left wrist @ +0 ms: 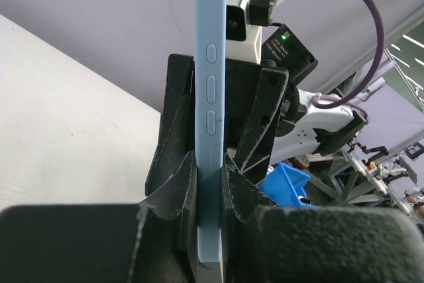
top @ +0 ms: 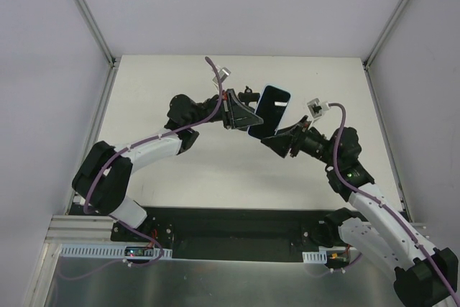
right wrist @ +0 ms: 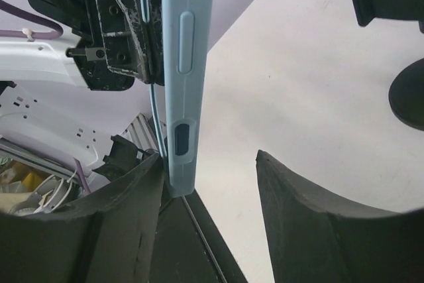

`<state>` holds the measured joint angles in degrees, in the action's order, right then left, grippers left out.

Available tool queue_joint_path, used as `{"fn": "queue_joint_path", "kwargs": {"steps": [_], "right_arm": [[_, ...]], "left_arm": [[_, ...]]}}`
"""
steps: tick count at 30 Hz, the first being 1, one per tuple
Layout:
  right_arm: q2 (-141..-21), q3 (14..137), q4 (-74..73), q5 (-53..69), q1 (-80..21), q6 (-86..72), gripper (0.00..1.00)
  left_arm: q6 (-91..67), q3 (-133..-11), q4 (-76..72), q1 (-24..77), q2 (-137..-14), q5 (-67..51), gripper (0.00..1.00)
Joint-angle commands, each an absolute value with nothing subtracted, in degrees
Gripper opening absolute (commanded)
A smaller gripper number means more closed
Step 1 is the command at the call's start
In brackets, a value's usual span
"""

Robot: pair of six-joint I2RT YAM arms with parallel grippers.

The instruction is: Place the phone on the phone stand

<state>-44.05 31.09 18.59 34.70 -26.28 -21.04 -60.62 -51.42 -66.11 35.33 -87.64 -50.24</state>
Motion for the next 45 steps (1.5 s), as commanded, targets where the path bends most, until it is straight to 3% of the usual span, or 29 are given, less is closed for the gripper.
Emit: {"fn": "queue_joint_path", "kwargs": {"steps": [1, 10, 13, 15, 16, 17, 22, 24, 28, 36, 38, 41, 45], "right_arm": [[-42.9, 30.4, 29.1, 30.8, -26.5, -22.2, 0.57], [-45.6, 32.3, 33.2, 34.2, -26.5, -22.6, 0.53], [-46.2, 32.4, 33.8, 35.0, -26.5, -22.4, 0.4], [-46.6, 32.3, 35.8, 35.6, -26.5, -22.8, 0.27], [-46.8, 32.3, 36.4, 36.6, -26.5, -22.9, 0.19], [-46.9, 32.8, 36.8, 37.1, -26.5, -22.7, 0.01], [-46.4, 32.6, 35.2, 40.2, -24.6, -20.2, 0.01], [-45.8, 32.4, 35.2, 42.4, -23.8, -20.0, 0.01], [-46.7, 34.1, 33.8, 49.9, -23.4, -18.8, 0.01], [-50.1, 36.7, 31.7, 56.3, -23.6, -17.7, 0.01], [-50.2, 37.4, 29.5, 56.0, -23.9, -16.1, 0.01], [-50.3, 39.0, 24.1, 54.7, -24.9, -12.1, 0.01], [-51.5, 40.4, 20.7, 54.1, -26.4, -9.9, 0.01]], "left_arm": [[-63.8, -55.2, -78.0, 36.0, -87.3, -51.4, 0.0], [-64.1, -57.5, -79.6, 37.3, -90.1, -52.5, 0.0], [-62.8, -57.8, -78.7, 37.5, -89.7, -52.6, 0.0], [-62.4, -57.8, -78.0, 37.6, -89.7, -52.9, 0.0], [-61.9, -58.0, -77.0, 37.7, -89.7, -53.3, 0.0], [-61.4, -58.7, -75.7, 37.7, -89.6, -53.6, 0.0], [-56.3, -61.5, -61.9, 35.5, -87.4, -57.4, 0.62], [-56.0, -62.9, -58.4, 34.2, -87.1, -59.7, 0.66], [-49.2, -69.3, -42.8, 32.3, -87.4, -69.1, 0.47], [-37.7, -77.3, -21.2, 32.4, -87.6, -71.0, 0.54], [-38.2, -78.7, -20.0, 32.7, -88.1, -70.8, 0.48], [-36.6, -80.4, -15.9, 33.7, -88.3, -69.8, 0.32], [-35.8, -81.4, -13.5, 34.1, -88.9, -68.6, 0.33]]}}
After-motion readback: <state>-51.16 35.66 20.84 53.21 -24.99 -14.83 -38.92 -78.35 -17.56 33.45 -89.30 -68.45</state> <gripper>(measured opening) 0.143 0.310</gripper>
